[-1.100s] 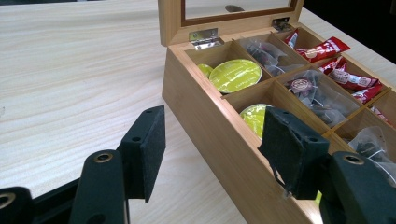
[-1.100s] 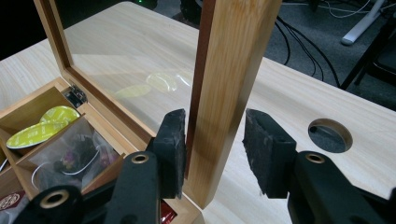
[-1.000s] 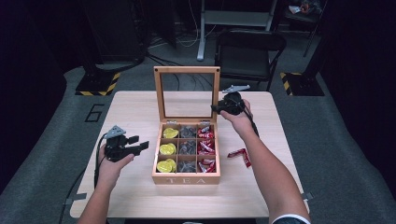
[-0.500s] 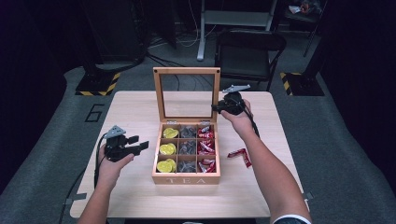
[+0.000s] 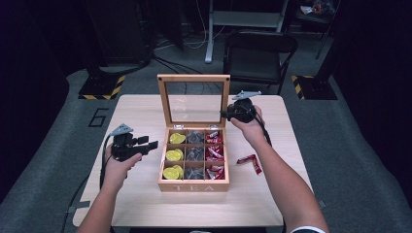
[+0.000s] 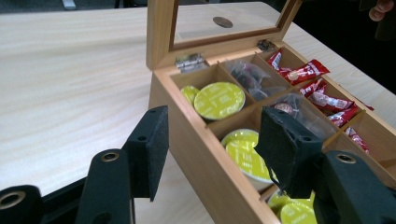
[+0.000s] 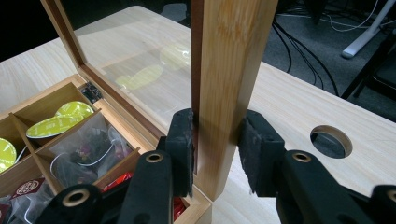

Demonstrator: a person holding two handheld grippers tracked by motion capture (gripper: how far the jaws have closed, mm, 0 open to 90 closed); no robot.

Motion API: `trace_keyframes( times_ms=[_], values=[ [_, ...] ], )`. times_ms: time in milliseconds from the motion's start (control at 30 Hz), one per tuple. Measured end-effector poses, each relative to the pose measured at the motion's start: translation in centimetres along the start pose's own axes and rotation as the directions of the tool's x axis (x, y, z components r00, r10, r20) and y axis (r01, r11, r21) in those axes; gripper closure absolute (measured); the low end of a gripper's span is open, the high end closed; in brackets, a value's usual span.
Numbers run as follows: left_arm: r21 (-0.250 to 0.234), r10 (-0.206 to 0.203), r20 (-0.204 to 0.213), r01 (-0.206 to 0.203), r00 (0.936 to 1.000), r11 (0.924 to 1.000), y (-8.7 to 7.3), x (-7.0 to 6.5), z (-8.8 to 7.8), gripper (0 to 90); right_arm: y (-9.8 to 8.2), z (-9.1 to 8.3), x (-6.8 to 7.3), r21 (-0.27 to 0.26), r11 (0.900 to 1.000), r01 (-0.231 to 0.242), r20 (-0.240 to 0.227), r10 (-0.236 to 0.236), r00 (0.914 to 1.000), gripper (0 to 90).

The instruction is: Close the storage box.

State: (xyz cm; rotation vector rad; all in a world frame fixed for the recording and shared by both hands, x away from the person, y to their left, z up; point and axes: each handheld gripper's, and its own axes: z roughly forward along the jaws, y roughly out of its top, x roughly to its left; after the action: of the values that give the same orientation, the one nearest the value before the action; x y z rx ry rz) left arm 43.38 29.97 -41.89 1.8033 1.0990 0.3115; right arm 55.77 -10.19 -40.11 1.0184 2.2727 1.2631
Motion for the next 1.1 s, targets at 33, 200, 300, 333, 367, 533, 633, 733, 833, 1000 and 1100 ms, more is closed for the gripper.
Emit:
trace_keyframes(
  times_ms=[33, 200, 300, 333, 367, 533, 633, 733, 833, 1000, 1100],
  values=[
    [-0.001, 0.005, -0.002, -0.005, 1.0000, 1.0000, 0.5, 0.0, 0.0, 43.7, 0.0, -0.1, 0.1, 0.000, 1.000, 0.001, 0.003, -0.001, 1.0000, 66.0],
    [-0.009, 0.020, -0.008, -0.020, 0.9998, 0.9998, 2.9, 0.4, -0.1, 44.4, -0.3, -0.2, 0.3, -0.016, 1.000, -0.001, 0.007, 0.001, 1.0000, 65.8],
    [-0.009, 0.054, -0.016, -0.054, 0.9984, 0.9985, 4.3, 0.7, -0.1, 44.4, -0.3, -0.2, 0.3, -0.018, 1.000, 0.005, 0.008, -0.005, 1.0000, 65.8],
    [-0.013, 0.063, -0.021, -0.063, 0.9978, 0.9979, 5.1, 0.9, 0.1, 44.4, -0.3, -0.2, 0.3, -0.016, 1.000, 0.004, 0.011, -0.004, 0.9999, 65.7],
    [-0.012, 0.064, -0.021, -0.064, 0.9978, 0.9979, 5.5, 1.0, 0.1, 44.4, -0.3, -0.2, 0.4, -0.017, 1.000, 0.000, 0.013, 0.000, 0.9999, 65.7],
    [-0.011, 0.075, -0.016, -0.075, 0.9971, 0.9971, 7.3, 1.3, 0.5, 45.0, -0.4, -0.4, 0.6, -0.015, 1.000, -0.002, 0.012, 0.003, 0.9999, 65.5],
    [-0.015, 0.072, -0.016, -0.072, 0.9973, 0.9973, 7.9, 1.3, 0.6, 45.9, -0.4, -0.4, 0.6, -0.017, 1.000, 0.002, 0.011, -0.002, 0.9999, 65.4],
    [-0.016, 0.079, -0.012, -0.079, 0.9968, 0.9967, 8.9, 1.3, 0.8, 47.8, -0.5, -0.5, 0.8, -0.023, 1.000, 0.002, 0.015, -0.002, 0.9999, 65.2],
    [-0.026, 0.084, -0.018, -0.084, 0.9963, 0.9961, 9.5, 1.2, 1.2, 47.8, -0.6, -0.6, 0.9, -0.027, 1.000, 0.009, 0.017, -0.009, 0.9998, 65.0],
    [-0.027, 0.110, -0.025, -0.111, 0.9936, 0.9935, 10.0, 1.0, 1.7, 48.2, -0.8, -0.8, 1.0, -0.027, 1.000, 0.011, 0.015, -0.011, 0.9998, 64.9],
    [-0.030, 0.124, -0.035, -0.125, 0.9917, 0.9917, 10.3, 0.9, 2.0, 49.1, -0.8, -0.8, 1.1, -0.027, 1.000, 0.015, 0.015, -0.015, 0.9998, 64.8]
  ],
)
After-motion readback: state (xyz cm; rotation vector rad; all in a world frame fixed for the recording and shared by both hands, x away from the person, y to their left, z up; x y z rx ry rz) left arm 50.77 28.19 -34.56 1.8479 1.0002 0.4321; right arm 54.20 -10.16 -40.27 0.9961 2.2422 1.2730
